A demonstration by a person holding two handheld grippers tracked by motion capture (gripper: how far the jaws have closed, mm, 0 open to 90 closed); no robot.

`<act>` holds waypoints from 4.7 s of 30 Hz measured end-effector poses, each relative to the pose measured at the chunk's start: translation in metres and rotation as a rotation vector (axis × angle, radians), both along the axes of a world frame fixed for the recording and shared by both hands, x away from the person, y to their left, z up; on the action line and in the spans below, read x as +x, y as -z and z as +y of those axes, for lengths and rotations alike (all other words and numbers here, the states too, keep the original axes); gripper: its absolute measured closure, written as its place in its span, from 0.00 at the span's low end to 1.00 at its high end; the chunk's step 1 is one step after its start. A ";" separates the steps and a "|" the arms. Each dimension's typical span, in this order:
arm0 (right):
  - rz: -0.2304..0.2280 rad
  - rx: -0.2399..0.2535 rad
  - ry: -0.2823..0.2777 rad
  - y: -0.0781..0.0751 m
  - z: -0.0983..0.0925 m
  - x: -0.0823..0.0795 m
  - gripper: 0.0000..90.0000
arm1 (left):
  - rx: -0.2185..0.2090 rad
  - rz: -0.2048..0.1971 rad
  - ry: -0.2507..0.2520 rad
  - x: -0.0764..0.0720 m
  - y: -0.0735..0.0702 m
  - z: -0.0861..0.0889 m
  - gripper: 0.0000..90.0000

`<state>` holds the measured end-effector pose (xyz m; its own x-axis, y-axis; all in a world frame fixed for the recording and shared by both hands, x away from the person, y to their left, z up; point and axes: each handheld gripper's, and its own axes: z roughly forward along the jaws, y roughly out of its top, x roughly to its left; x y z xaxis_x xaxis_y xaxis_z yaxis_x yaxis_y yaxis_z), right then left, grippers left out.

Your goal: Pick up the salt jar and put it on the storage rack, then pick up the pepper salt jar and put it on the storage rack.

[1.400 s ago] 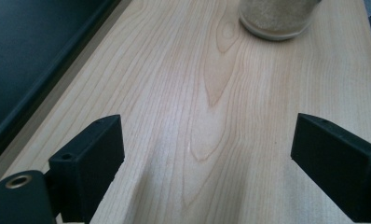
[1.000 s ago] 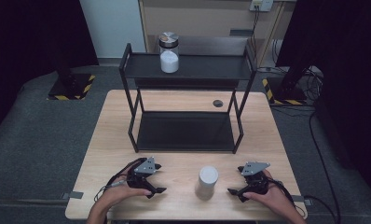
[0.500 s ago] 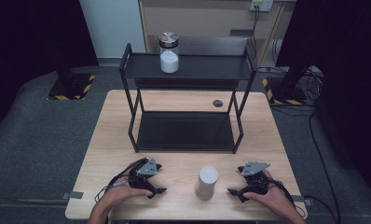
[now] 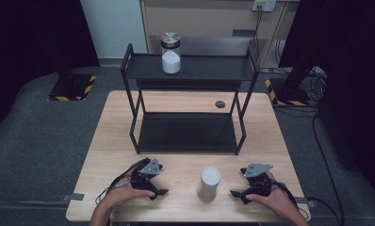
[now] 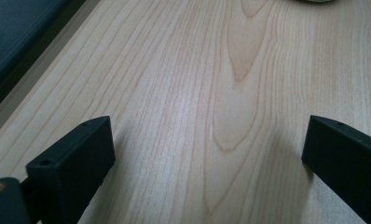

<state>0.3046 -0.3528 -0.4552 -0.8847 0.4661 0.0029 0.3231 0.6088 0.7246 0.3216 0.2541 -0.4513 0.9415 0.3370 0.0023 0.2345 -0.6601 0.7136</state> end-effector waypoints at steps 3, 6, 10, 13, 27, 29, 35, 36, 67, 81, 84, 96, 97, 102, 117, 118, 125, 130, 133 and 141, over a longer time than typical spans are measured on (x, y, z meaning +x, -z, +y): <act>0.000 0.000 0.000 0.000 0.000 0.000 0.02 | 0.004 0.000 -0.001 0.000 0.000 -0.001 0.00; 0.000 0.000 0.000 0.000 0.000 0.000 0.02 | 0.006 0.001 -0.003 -0.001 -0.001 -0.002 0.00; 0.000 -0.001 0.002 0.000 0.001 -0.001 0.02 | 0.003 0.005 -0.001 0.000 0.000 -0.001 0.00; 0.000 -0.002 0.003 0.000 0.001 -0.001 0.02 | 0.004 0.004 -0.003 0.000 0.000 -0.002 0.00; -0.016 0.054 -0.031 -0.010 -0.004 -0.003 0.08 | 0.000 0.005 -0.005 0.000 0.000 -0.001 0.00; -0.022 0.065 -0.050 -0.014 -0.004 -0.005 0.08 | 0.000 0.005 -0.005 0.000 0.000 -0.001 0.00; -0.033 0.118 -0.109 -0.026 -0.003 -0.009 0.10 | -0.001 0.005 -0.006 0.000 0.000 -0.001 0.00; -0.034 0.125 -0.118 -0.027 -0.003 -0.009 0.10 | 0.000 0.005 -0.006 0.000 0.000 -0.001 0.00; -0.044 0.228 -0.191 -0.040 0.024 -0.016 0.07 | -0.005 0.006 -0.014 -0.002 0.000 -0.001 0.00; -0.073 0.225 -0.195 -0.040 0.046 -0.019 0.14 | 0.000 0.004 -0.018 -0.003 0.000 0.001 0.00; -0.074 0.226 -0.195 -0.040 0.047 -0.018 0.16 | 0.000 0.004 -0.018 -0.003 0.000 0.001 0.00; -0.071 0.246 -0.199 -0.034 0.052 -0.016 0.26 | 0.000 0.004 -0.018 -0.003 0.000 0.001 0.00; -0.071 0.248 -0.198 -0.034 0.053 -0.016 0.28 | 0.000 0.004 -0.018 -0.003 0.000 0.001 0.00; -0.095 0.241 -0.182 -0.034 0.056 -0.020 0.39 | 0.000 0.004 -0.018 -0.003 0.000 0.001 0.00; -0.111 0.268 -0.172 -0.033 0.048 -0.023 0.40 | 0.000 0.004 -0.018 -0.002 0.000 0.001 0.00; -0.114 0.273 -0.169 -0.034 0.046 -0.024 0.40 | 0.000 0.004 -0.018 -0.002 0.000 0.001 0.00; -0.121 0.286 -0.174 -0.056 0.025 -0.013 0.40 | 0.000 0.004 -0.018 -0.002 0.000 0.001 0.00; -0.120 0.288 -0.176 -0.065 0.016 -0.008 0.40 | 0.000 0.004 -0.018 -0.002 0.000 0.001 0.00; -0.121 0.275 -0.177 -0.072 0.012 -0.005 0.40 | 0.000 0.004 -0.018 -0.002 0.000 0.001 0.00; -0.115 0.274 -0.171 -0.085 0.001 0.003 0.40 | 0.000 0.004 -0.018 -0.002 0.000 0.001 0.00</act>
